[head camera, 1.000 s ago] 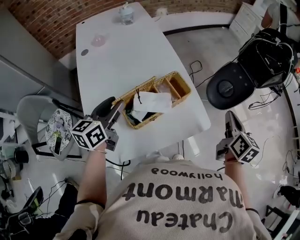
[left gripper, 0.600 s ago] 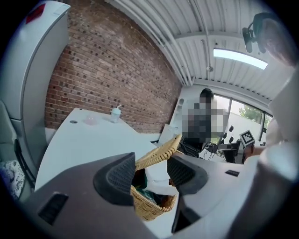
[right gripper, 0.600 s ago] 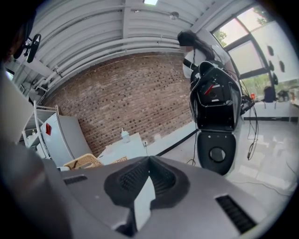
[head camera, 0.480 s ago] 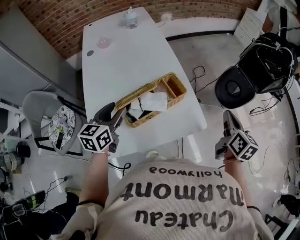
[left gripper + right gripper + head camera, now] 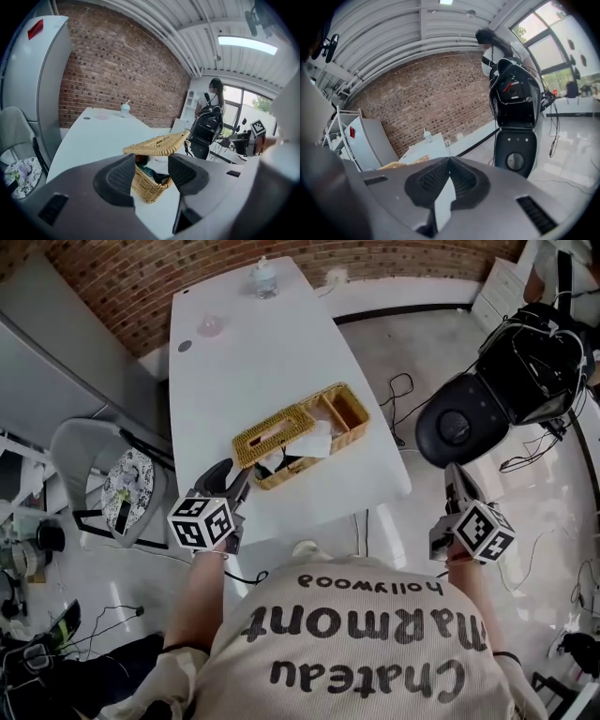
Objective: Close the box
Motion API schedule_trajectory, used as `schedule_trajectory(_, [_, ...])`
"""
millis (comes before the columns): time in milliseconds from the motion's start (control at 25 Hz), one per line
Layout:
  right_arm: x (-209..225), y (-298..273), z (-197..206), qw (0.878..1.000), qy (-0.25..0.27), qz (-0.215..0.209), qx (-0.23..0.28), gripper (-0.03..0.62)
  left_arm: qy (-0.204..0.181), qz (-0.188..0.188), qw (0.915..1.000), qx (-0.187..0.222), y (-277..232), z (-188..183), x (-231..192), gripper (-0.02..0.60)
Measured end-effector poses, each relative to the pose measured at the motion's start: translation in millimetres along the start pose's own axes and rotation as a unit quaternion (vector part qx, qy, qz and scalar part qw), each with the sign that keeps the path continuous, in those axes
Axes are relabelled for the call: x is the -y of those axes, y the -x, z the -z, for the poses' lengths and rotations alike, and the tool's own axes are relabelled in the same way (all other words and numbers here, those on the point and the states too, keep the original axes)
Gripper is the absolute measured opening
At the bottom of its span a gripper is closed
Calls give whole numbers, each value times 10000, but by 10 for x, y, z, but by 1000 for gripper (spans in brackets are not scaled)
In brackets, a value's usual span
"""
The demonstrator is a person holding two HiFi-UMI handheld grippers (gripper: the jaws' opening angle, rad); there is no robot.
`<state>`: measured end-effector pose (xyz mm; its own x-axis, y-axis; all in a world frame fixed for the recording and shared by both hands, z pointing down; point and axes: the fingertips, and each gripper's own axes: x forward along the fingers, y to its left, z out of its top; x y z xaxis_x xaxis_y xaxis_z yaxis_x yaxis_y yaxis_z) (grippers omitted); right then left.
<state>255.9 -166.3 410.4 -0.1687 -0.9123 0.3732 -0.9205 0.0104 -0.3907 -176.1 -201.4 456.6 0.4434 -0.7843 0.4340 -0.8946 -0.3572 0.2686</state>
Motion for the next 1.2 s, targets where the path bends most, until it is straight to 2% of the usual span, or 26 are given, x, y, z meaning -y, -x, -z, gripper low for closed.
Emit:
schedule_trajectory(160, [63,59,7,10000,-39,4,19,3,136,12,9998,-137,-8,114,47,216])
schedule_trajectory(400, [124,164,20,9999,-103,38,60,3,102,126,9984,-537,-19,306,102,209])
schedule_trajectory(640, [256,313,50,9998,-168,92,102,3,-127,163,9954,-933,18,501,205,204])
schedule_trajectory(880, [381,357,118,9996,-253,126,85,3,-54,86,9945,-1042,9,635,228,206])
schedule_trajectory(1080, [570,458,121,9996,-257,72,98,3,-177,-61,9927,-1190,55,761,389,206])
schedule_trajectory(1200, [606,358,117,9998,-210,19,-3,3,-9,-179,9933,-1138,38,734,369,201])
